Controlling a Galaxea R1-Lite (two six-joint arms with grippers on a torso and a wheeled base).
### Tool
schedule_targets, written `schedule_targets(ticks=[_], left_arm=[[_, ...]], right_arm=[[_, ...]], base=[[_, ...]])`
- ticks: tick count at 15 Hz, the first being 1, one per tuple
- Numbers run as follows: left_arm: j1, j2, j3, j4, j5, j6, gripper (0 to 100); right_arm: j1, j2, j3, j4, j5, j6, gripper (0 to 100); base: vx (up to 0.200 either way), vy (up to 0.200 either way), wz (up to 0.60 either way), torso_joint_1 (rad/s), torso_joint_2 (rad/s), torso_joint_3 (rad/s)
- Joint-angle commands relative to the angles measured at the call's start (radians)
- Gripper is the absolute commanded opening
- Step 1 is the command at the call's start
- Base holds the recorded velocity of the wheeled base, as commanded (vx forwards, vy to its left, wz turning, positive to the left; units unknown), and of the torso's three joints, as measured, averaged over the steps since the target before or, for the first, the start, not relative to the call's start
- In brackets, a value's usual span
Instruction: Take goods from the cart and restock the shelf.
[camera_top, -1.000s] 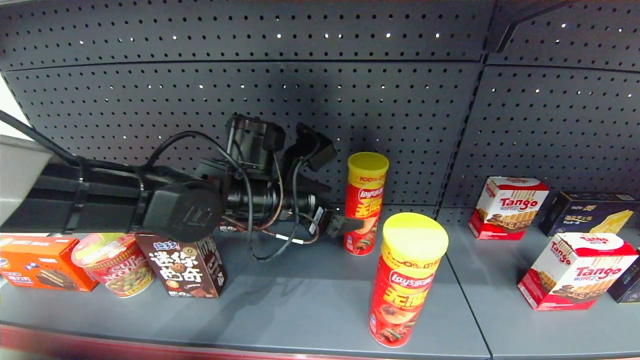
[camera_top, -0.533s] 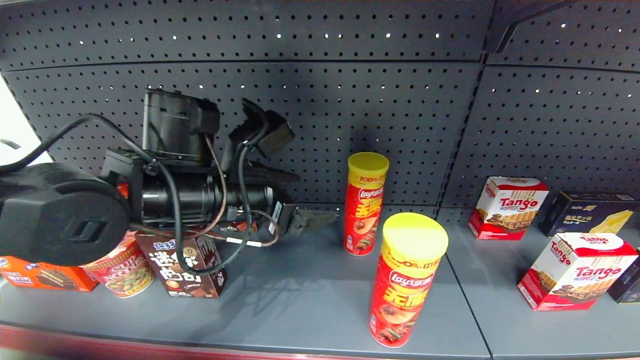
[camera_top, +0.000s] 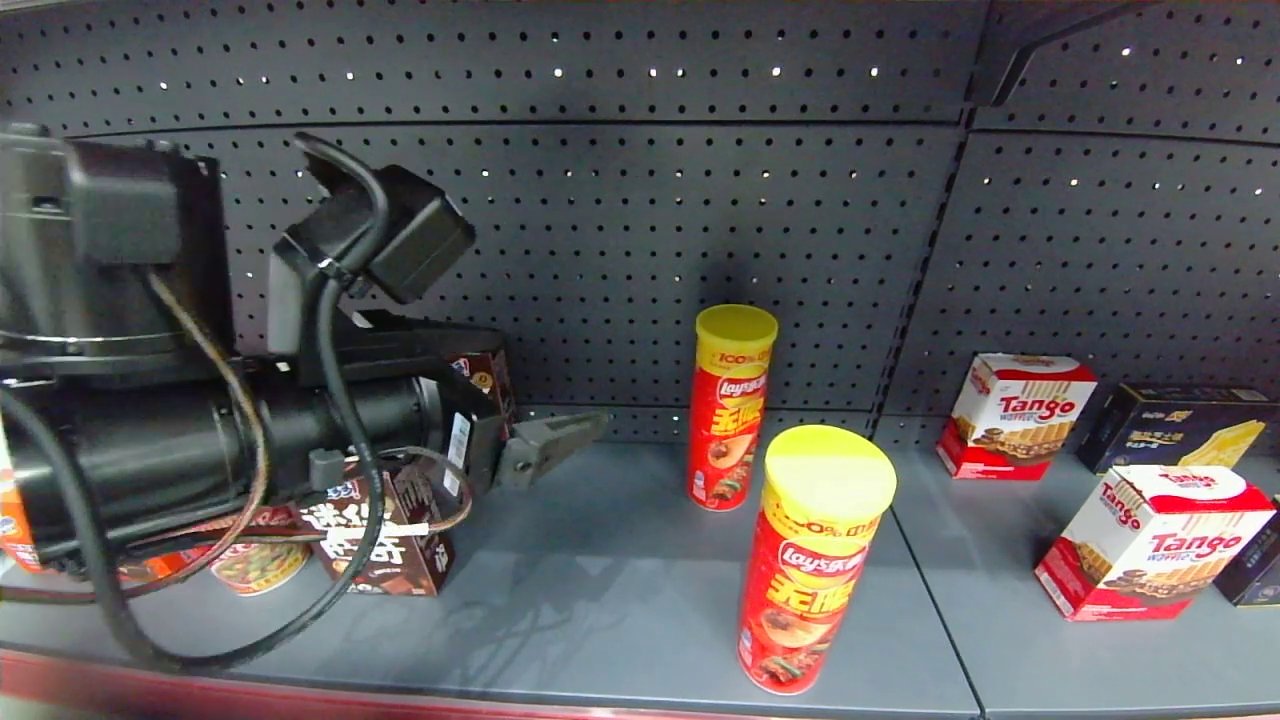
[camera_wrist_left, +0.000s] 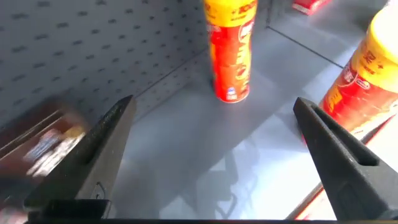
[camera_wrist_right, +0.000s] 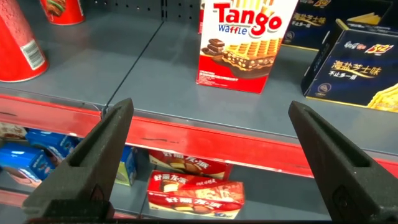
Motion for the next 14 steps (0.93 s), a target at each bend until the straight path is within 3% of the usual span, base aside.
schedule_targets(ticks=[1, 4, 5, 9, 11, 14], left_arm=[[-0.041, -0.109, 0.049, 0.000, 0.067, -0.001, 100], [-0.055, -0.226, 0.133, -0.001, 0.128, 0.005, 100], [-0.055, -0.281, 0.202, -0.038, 0.191, -0.003, 100], [-0.056, -0.406, 0.344, -0.092, 0.206, -0.001, 100], [-0.044, -0.436, 0.348, -0.084, 0.202, -0.006, 100], [-0.044, -0.421, 0.397, -0.090, 0.200, -0.034, 100]], right_arm=[[0.000, 0.002, 0.001, -0.001, 0.000, 0.011, 100], [0.000, 0.002, 0.001, -0.001, 0.009, 0.031, 100], [0.000, 0.002, 0.001, -0.001, 0.022, 0.027, 100], [0.000, 0.002, -0.001, -0.002, 0.042, 0.005, 100], [0.000, 0.051, -0.095, 0.024, 0.106, -0.025, 100], [0.014, 0.295, -0.363, 0.099, 0.195, -0.035, 100]], base=[[0.000, 0.000, 0.00, 0.000, 0.00, 0.000], [0.000, 0.000, 0.00, 0.000, 0.00, 0.000], [0.000, 0.000, 0.00, 0.000, 0.00, 0.000], [0.000, 0.000, 0.00, 0.000, 0.00, 0.000], [0.000, 0.000, 0.00, 0.000, 0.00, 0.000], [0.000, 0.000, 0.00, 0.000, 0.00, 0.000]])
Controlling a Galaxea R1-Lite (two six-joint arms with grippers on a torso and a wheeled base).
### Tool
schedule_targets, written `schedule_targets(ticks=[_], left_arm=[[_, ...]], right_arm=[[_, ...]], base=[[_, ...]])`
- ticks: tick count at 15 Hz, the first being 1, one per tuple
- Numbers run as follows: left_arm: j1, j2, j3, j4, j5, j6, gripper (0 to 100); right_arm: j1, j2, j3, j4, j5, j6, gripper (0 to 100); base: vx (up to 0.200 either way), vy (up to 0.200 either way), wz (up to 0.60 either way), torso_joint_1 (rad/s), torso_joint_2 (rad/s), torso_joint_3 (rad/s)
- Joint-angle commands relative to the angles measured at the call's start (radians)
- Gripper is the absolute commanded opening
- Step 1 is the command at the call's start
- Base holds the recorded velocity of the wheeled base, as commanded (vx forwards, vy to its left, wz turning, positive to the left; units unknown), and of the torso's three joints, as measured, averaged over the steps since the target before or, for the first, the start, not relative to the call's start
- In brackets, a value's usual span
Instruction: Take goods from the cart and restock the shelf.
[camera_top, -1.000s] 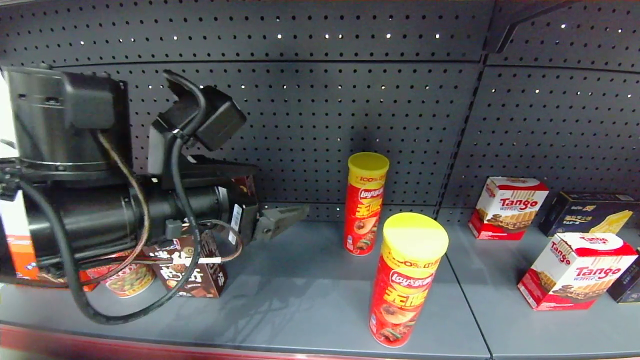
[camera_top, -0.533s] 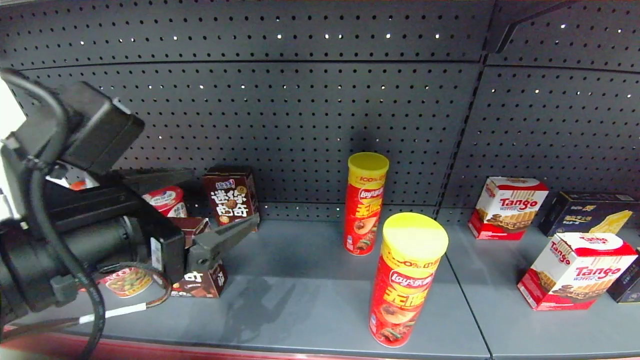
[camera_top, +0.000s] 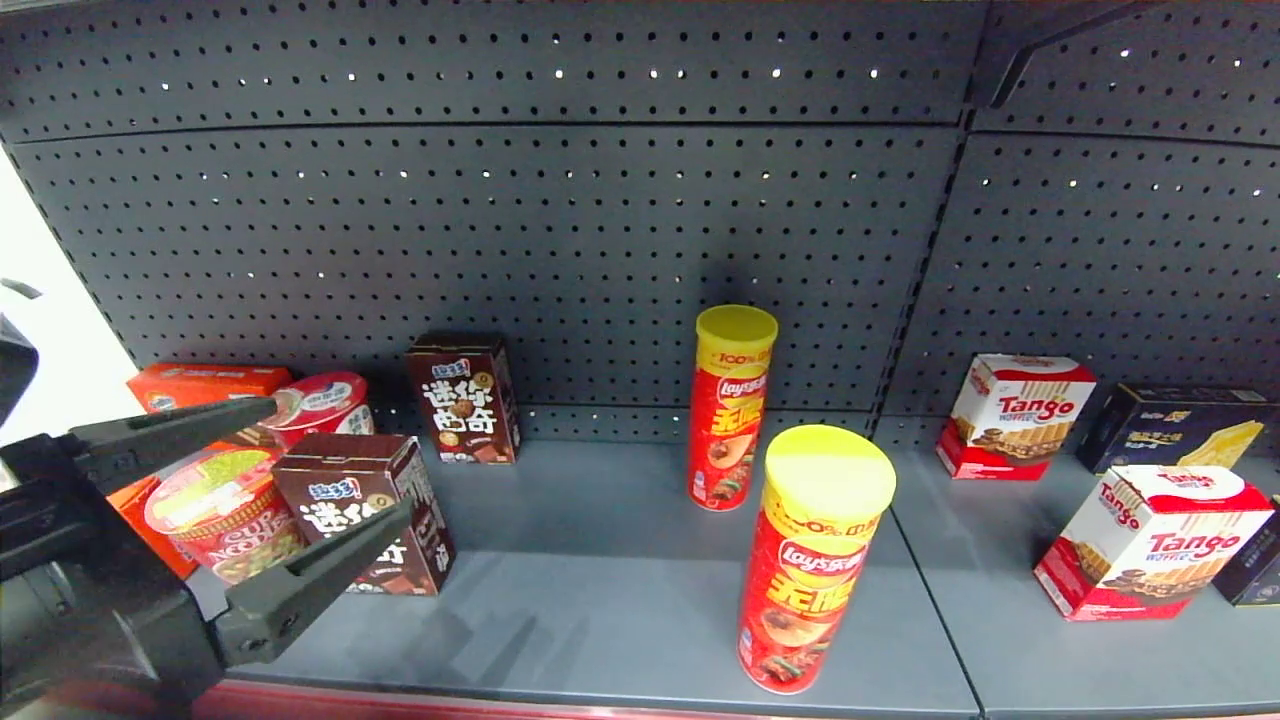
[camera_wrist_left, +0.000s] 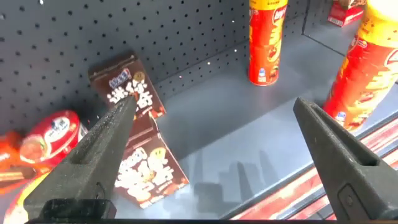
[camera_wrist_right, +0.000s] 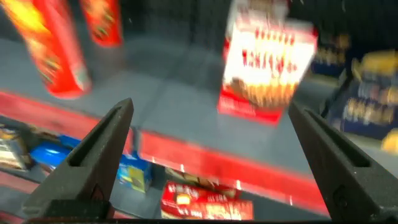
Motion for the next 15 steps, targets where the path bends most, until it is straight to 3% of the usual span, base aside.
schedule_targets(ticks=[1, 3, 7, 9, 11, 14, 15], left_arm=[[-0.003, 0.016, 0.035, -0.008, -0.003, -0.003, 100], [-0.015, 0.042, 0.026, -0.008, -0.004, 0.001, 100], [-0.059, 0.111, -0.027, -0.008, -0.004, 0.001, 100], [-0.065, 0.146, -0.057, -0.005, -0.007, 0.003, 100], [-0.061, 0.195, -0.063, -0.011, -0.053, 0.004, 100], [-0.061, 0.237, -0.047, -0.065, -0.072, 0.008, 100], [-0.055, 0.241, -0.044, -0.070, -0.075, 0.008, 100]], right_arm=[[0.008, 0.245, -0.207, 0.028, 0.073, -0.032, 100], [0.036, 0.366, -0.274, 0.028, 0.077, -0.096, 100], [0.192, 0.570, -0.311, -0.009, 0.053, -0.122, 100], [0.218, 0.656, -0.310, -0.087, 0.039, -0.121, 100], [0.250, 0.816, -0.307, -0.249, 0.025, -0.119, 100], [0.267, 0.981, -0.293, -0.452, 0.022, -0.116, 100], [0.272, 1.000, -0.287, -0.458, 0.025, -0.116, 100]], base=[[0.000, 0.000, 0.00, 0.000, 0.00, 0.000], [0.000, 0.000, 0.00, 0.000, 0.00, 0.000], [0.000, 0.000, 0.00, 0.000, 0.00, 0.000], [0.000, 0.000, 0.00, 0.000, 0.00, 0.000], [0.000, 0.000, 0.00, 0.000, 0.00, 0.000], [0.000, 0.000, 0.00, 0.000, 0.00, 0.000], [0.000, 0.000, 0.00, 0.000, 0.00, 0.000]])
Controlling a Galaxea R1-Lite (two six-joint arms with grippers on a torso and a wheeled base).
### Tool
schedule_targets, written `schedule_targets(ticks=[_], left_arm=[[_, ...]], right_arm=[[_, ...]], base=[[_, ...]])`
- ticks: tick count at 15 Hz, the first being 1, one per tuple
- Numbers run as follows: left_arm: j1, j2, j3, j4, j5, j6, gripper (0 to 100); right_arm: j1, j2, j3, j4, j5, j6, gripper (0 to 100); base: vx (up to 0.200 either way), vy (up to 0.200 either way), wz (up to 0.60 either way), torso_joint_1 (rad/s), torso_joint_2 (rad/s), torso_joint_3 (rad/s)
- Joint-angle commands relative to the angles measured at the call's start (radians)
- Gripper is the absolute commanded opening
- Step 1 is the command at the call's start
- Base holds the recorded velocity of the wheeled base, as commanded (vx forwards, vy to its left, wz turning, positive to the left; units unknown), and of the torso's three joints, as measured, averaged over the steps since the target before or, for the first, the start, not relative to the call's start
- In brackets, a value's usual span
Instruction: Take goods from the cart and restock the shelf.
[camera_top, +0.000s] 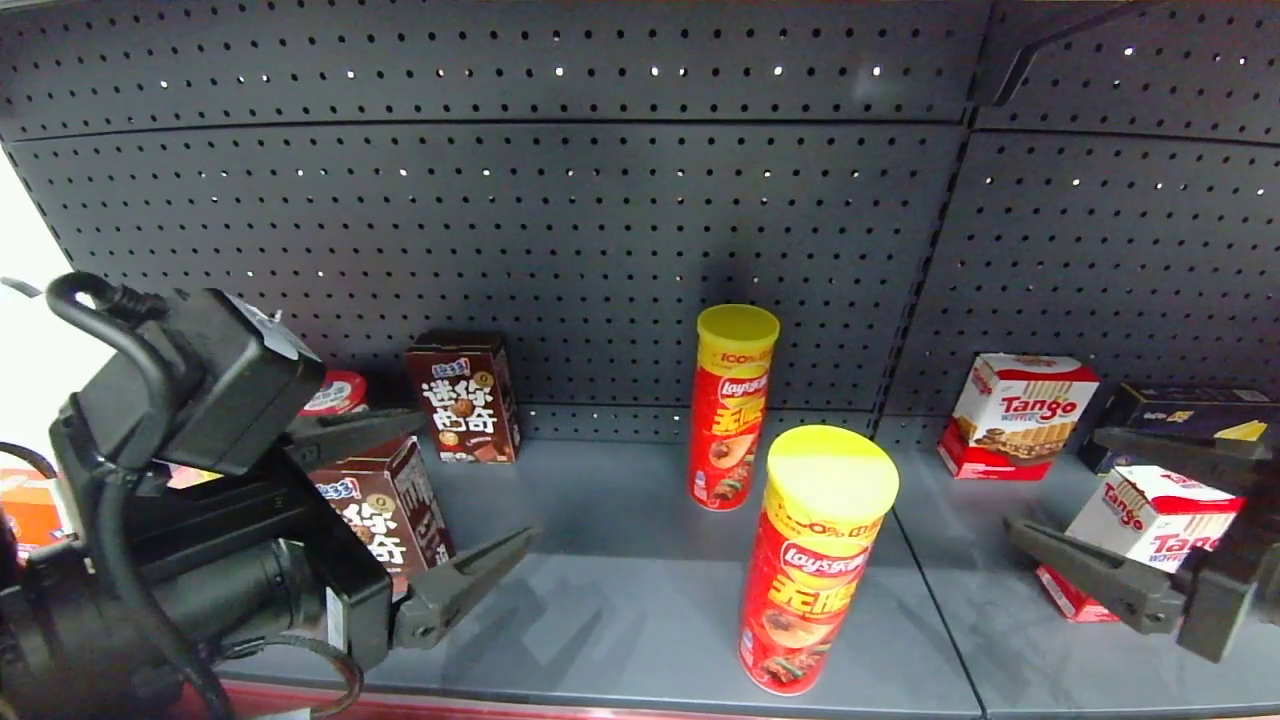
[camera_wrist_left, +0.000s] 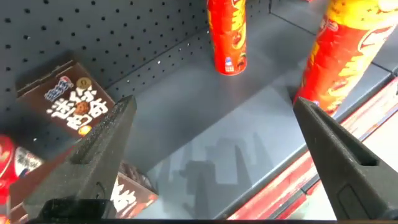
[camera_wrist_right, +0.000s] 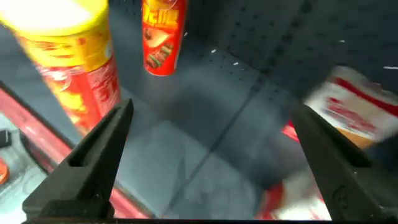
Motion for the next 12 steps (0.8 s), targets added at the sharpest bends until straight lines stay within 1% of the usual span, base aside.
schedule_targets(ticks=[1, 3, 5, 11, 12], left_arm=[[0.005, 0.037, 0.014, -0.006, -0.002, 0.000, 100], [0.007, 0.035, 0.049, -0.033, -0.008, 0.000, 100], [0.007, 0.043, 0.043, -0.039, -0.011, 0.000, 100], [0.005, 0.085, 0.031, -0.044, -0.023, 0.000, 100], [0.005, 0.086, 0.031, -0.044, -0.023, 0.000, 100]], right_arm=[[0.019, 0.151, 0.033, -0.058, 0.008, 0.000, 100], [0.025, 0.144, 0.109, -0.087, 0.023, -0.003, 100], [0.037, 0.131, 0.141, -0.087, 0.023, -0.004, 100], [0.066, 0.172, 0.141, -0.082, 0.019, -0.003, 100], [0.072, 0.200, 0.113, -0.084, 0.017, -0.003, 100]], base=[[0.000, 0.000, 0.00, 0.000, 0.00, 0.000], [0.000, 0.000, 0.00, 0.000, 0.00, 0.000], [0.000, 0.000, 0.00, 0.000, 0.00, 0.000], [0.000, 0.000, 0.00, 0.000, 0.00, 0.000], [0.000, 0.000, 0.00, 0.000, 0.00, 0.000]])
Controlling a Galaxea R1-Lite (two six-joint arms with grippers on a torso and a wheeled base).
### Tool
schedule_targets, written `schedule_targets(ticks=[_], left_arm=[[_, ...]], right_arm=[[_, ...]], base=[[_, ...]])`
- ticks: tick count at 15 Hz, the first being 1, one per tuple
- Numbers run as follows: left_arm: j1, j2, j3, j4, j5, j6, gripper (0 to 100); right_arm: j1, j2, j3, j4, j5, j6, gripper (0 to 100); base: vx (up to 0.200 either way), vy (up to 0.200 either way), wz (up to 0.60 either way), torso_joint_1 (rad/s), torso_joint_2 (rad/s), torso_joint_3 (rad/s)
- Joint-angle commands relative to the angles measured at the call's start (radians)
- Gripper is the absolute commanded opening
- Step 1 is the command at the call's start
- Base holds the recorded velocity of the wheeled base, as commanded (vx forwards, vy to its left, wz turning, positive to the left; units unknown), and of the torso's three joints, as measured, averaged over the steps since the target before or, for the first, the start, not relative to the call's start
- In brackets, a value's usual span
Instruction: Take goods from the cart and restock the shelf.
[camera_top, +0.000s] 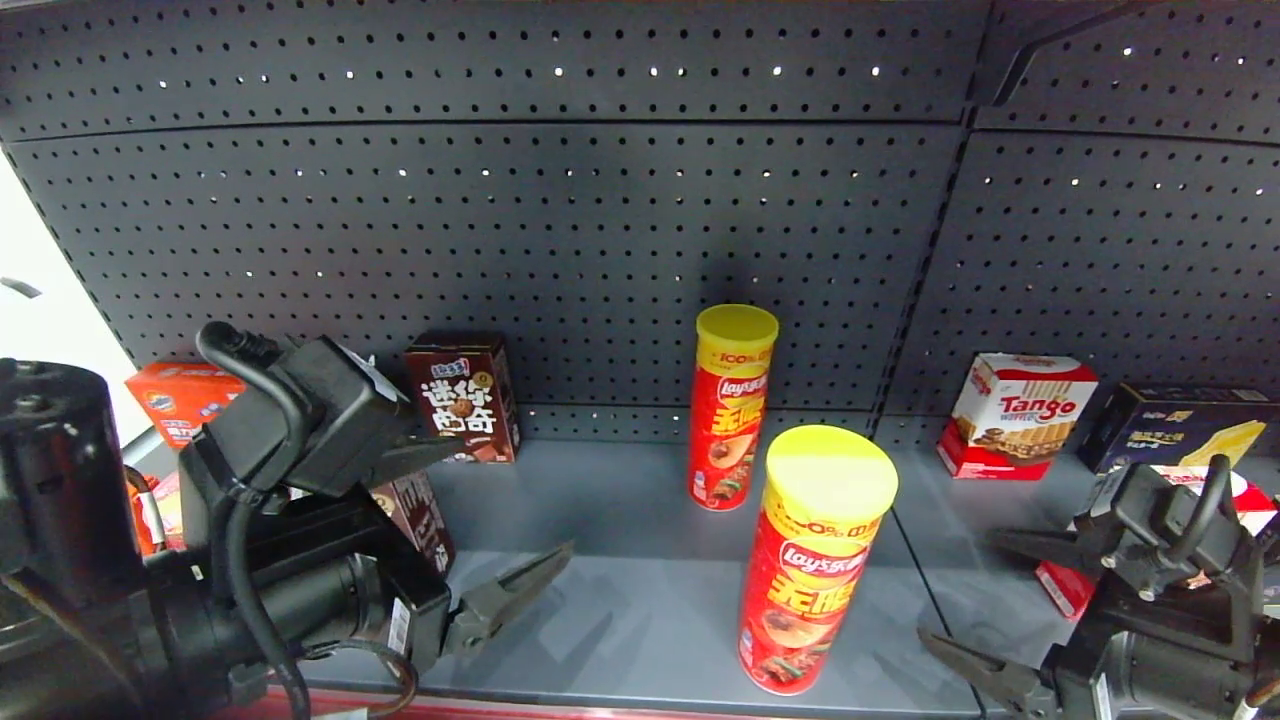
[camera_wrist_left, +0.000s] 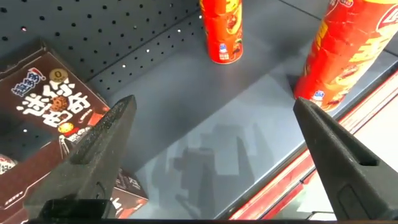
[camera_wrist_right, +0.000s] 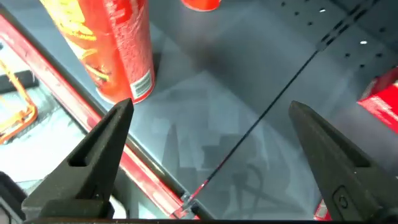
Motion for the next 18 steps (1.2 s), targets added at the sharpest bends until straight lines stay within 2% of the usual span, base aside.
schedule_targets(ticks=[1, 4, 11, 18], left_arm=[[0.000, 0.010, 0.000, 0.000, 0.001, 0.000, 100], [0.001, 0.011, -0.002, 0.000, 0.001, 0.000, 100], [0.004, 0.033, -0.046, 0.000, 0.001, 0.000, 100], [0.014, 0.040, -0.044, -0.008, 0.001, 0.000, 100]], right_arm=[[0.019, 0.046, -0.053, 0.002, -0.006, 0.000, 100], [0.028, 0.106, -0.111, -0.007, -0.014, 0.003, 100], [0.024, 0.160, -0.111, -0.010, -0.014, 0.000, 100], [0.028, 0.191, -0.123, -0.010, -0.014, -0.002, 100]], base=[[0.000, 0.000, 0.00, 0.000, 0.00, 0.000], [0.000, 0.000, 0.00, 0.000, 0.00, 0.000], [0.000, 0.000, 0.00, 0.000, 0.00, 0.000], [0.000, 0.000, 0.00, 0.000, 0.00, 0.000]])
